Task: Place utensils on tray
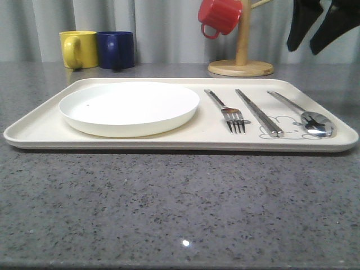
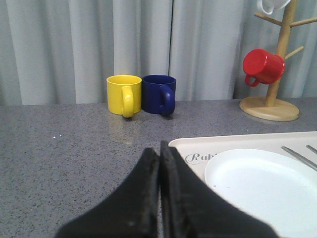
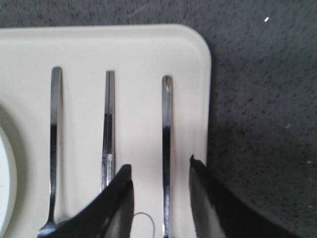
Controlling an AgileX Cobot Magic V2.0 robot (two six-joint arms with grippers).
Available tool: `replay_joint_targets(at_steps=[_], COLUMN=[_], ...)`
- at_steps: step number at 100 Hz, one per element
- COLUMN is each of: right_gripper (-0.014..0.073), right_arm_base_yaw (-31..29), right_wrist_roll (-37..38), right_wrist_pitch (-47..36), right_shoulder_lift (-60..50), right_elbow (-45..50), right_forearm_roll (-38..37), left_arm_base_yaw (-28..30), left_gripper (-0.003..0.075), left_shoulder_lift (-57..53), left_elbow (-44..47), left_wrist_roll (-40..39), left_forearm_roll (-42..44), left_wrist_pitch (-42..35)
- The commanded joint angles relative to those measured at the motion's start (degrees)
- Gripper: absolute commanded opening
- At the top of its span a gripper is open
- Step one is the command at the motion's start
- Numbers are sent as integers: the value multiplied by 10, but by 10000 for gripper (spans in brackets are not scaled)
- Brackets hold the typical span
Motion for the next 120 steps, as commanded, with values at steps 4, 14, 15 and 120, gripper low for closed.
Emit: replay_joint_targets(at_steps=[4, 14, 15, 120], right_gripper=[293, 293, 293, 198], right_arm_base_yaw=[-20, -49, -54, -131], right_wrist_roll=[-8, -8, -8, -8], right_wrist_pitch=[-31, -30, -30, -372], right_shoulder_lift=[-66, -100, -105, -556], right_elbow=[-18, -12, -11, 462], right_forearm_roll=[-38, -58, -60, -117], left_arm_base_yaw=[-4, -4, -4, -4], left_gripper=[-18, -18, -18, -18], left_shoulder_lift=[4, 4, 4, 4], left_elbow=[-16, -16, -16, -16], left_wrist_roll=[0, 0, 0, 0], left_forearm_roll=[-2, -2, -2, -2], left_wrist_pitch=[-45, -45, -45, -45])
